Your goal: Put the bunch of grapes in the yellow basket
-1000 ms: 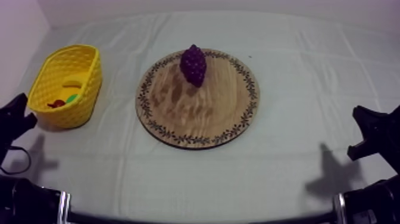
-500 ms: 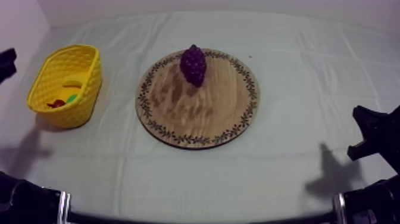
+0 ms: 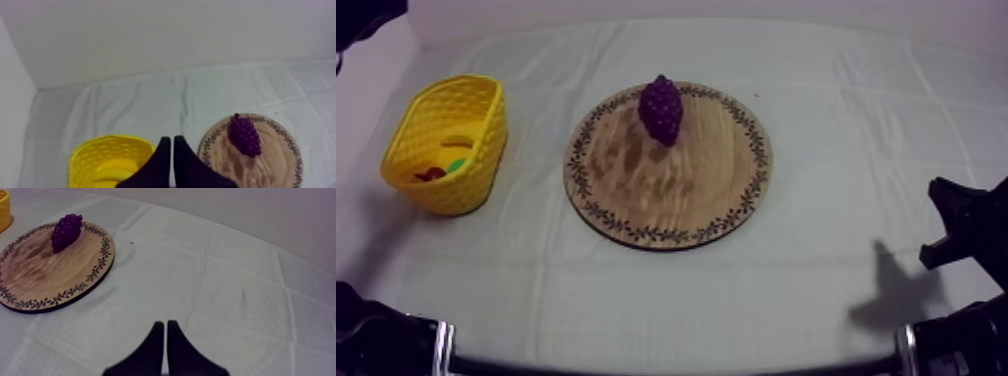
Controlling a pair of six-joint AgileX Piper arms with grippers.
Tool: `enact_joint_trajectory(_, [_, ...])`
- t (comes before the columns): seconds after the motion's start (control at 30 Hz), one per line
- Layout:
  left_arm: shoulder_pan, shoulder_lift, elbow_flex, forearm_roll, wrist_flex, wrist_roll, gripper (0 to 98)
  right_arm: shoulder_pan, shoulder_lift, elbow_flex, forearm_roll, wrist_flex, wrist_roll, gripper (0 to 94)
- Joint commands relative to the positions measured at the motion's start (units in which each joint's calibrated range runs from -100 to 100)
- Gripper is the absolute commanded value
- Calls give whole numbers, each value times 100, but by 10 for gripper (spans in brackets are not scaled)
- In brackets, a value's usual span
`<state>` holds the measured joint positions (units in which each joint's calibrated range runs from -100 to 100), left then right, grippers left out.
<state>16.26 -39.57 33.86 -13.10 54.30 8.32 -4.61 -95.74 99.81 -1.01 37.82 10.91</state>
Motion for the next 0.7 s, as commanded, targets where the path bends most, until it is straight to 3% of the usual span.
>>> enact_joint_trajectory(0.0, [210, 657, -740, -24, 426, 143, 0, 2, -1, -3, 1, 0, 1, 4])
enact_joint_trajectory(0.3, [889, 2242, -2052, -266, 1370, 757, 0, 2, -1, -3, 1, 0, 4, 4])
enact_joint_trajectory(0.67, [1317, 4369, -3356, -262, 2129, 1294, 0, 2, -1, -3, 1, 0, 6, 4])
